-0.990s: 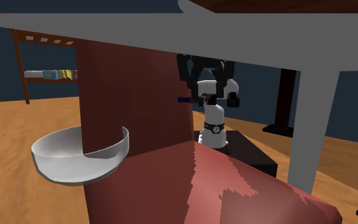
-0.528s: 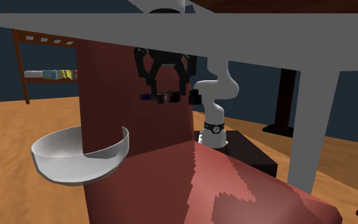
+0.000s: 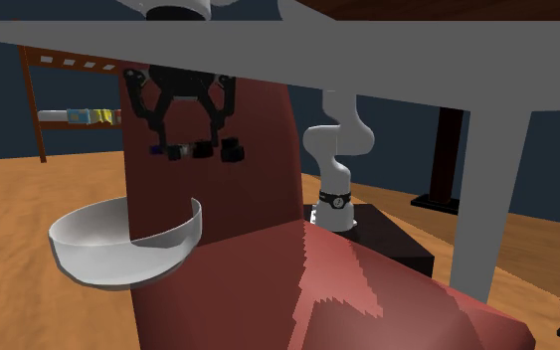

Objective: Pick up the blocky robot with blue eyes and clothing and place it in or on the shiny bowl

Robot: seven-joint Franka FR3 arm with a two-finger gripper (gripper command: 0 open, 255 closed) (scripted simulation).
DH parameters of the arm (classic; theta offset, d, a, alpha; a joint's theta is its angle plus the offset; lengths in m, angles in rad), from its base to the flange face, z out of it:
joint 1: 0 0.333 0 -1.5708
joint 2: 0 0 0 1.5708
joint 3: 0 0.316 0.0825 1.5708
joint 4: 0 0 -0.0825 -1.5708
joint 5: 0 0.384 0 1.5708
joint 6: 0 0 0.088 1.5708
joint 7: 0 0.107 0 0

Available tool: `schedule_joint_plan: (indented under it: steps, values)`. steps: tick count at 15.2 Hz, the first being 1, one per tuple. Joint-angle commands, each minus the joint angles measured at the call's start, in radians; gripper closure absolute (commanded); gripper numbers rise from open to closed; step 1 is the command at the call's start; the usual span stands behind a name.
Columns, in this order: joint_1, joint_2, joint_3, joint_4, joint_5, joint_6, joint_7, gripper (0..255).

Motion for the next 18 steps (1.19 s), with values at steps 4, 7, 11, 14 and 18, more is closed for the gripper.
schedule_joint_plan:
  steps: [4,7,11,14,18]
  values:
    - [-0.14,0.221,-0.002,0.345,0.077,-0.14,-0.078,255]
    - [-0.227,0.361,0.007,0.574,0.118,-0.228,-0.095,255]
    - [-0.191,0.196,0.015,0.486,0.108,-0.166,-0.105,255]
    - [-0.208,0.229,0.015,0.482,0.122,-0.156,-0.098,0]
    - [-0.243,0.297,0.021,0.477,0.144,-0.137,-0.081,0]
